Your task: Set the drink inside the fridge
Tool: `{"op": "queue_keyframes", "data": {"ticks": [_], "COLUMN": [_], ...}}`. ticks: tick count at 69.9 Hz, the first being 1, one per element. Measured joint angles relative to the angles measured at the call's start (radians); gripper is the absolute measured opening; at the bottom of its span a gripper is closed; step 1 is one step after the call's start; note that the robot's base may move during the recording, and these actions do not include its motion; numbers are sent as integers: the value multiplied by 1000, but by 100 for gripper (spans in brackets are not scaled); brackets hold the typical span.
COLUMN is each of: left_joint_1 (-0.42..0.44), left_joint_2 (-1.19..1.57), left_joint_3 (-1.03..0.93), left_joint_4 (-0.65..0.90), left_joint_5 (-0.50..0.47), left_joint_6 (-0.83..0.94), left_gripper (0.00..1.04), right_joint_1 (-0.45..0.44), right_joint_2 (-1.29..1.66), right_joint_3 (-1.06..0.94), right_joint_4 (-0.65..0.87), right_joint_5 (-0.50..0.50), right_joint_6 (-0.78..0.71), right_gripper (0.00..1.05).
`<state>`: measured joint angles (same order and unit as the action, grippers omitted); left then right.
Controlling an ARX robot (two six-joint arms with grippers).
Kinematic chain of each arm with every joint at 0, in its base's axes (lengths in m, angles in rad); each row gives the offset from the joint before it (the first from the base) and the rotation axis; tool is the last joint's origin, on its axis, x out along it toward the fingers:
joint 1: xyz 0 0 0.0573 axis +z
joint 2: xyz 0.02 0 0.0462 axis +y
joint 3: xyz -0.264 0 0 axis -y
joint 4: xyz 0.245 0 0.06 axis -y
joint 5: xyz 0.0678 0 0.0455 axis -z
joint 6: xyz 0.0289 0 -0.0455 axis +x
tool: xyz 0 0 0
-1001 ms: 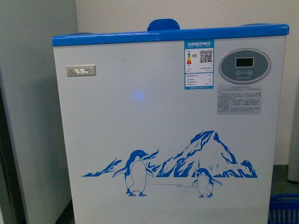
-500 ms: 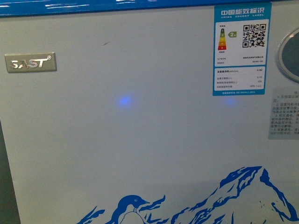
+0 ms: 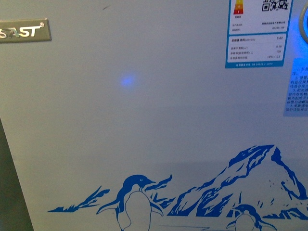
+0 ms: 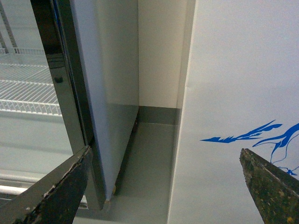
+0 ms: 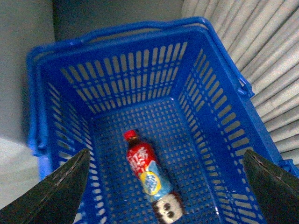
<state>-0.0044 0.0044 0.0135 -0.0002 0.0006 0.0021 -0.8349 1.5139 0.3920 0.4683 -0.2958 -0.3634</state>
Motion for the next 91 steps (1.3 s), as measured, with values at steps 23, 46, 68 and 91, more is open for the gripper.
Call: {"op": "queue_keyframes", "data": {"ticks": [23, 46, 68, 91], "left_joint_1": [0, 0, 0, 0], "left_joint_2": [0, 0, 0, 0], "left_joint_3": [0, 0, 0, 0], "left_joint_4": [0, 0, 0, 0], "left_joint_5": [0, 0, -1, -1], "left_joint_6": [0, 0, 0, 0], "left_gripper": [97, 97, 97, 97], "right_joint_1": [-26, 15, 61, 103], "right_joint_2": [777, 1136, 1380, 1490], "right_joint_3": [238, 493, 758, 864], "right_joint_4": [232, 229, 182, 168], "right_joint_5": [-16, 21, 67, 111], "right_joint_6": [-287, -334, -333, -306], "right_gripper": [98, 98, 98, 98]}}
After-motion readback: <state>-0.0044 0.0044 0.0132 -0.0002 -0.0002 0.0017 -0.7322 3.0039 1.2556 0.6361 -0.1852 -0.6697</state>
